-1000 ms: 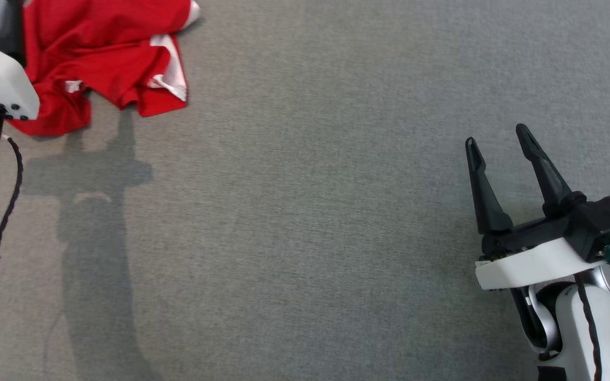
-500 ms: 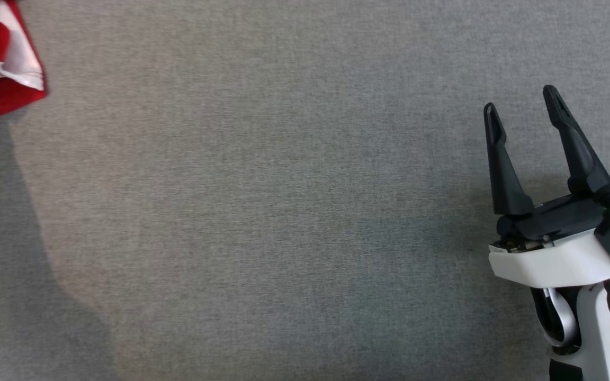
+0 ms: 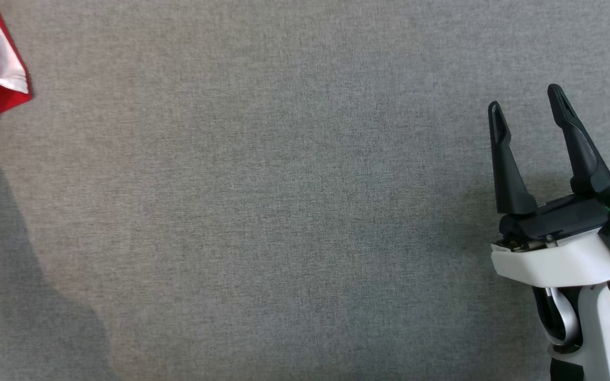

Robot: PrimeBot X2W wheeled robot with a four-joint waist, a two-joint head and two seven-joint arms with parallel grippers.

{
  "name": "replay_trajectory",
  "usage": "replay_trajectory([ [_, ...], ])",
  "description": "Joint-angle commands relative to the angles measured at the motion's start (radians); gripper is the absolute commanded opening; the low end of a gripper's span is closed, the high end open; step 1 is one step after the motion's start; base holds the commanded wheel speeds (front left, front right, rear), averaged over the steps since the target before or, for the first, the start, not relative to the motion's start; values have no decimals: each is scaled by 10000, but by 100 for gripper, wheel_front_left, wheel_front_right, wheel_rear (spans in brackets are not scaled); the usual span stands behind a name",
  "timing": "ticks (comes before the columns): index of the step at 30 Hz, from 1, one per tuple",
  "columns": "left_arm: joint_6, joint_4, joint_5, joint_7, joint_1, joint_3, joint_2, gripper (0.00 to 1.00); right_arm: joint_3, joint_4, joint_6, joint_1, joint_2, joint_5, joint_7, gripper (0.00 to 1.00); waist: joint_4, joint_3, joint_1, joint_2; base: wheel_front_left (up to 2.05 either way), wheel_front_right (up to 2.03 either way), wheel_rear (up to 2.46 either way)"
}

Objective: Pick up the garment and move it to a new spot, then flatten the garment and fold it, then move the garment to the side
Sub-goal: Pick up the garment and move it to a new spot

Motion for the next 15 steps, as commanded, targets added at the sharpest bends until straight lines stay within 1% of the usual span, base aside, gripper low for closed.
replay_trajectory([
  [1,-41,8,46,-147,-220,-38,85,0,-26,67,1,-99,-39,17,-84,100,38,-142,0,0,0,0,0],
  [4,-145,-14,137,-630,-228,-189,77,0,-39,251,1,-58,-43,114,-212,100,77,-503,0,0,0,0,0],
  [8,-416,-188,255,-1324,-393,-481,46,0,-115,548,1,89,-43,208,-329,100,119,-1132,0,0,0,0,0],
  [10,-589,-264,303,-1581,-403,-683,-43,0,-164,705,1,207,-41,238,-409,100,141,-1496,0,0,0,0,0],
  [11,-730,-335,330,-1770,-418,-905,-150,0,-226,833,1,300,-43,297,-433,100,146,-1873,0,0,0,0,0],
  [14,-833,-462,358,-1934,-469,-1165,-284,0,-299,944,1,416,-43,348,-493,100,148,-2260,0,0,0,0,0],
  [15,-911,-590,291,-2053,-463,-1448,-448,0,-356,1094,1,552,-43,407,-508,100,125,-2672,0,0,0,0,0],
])
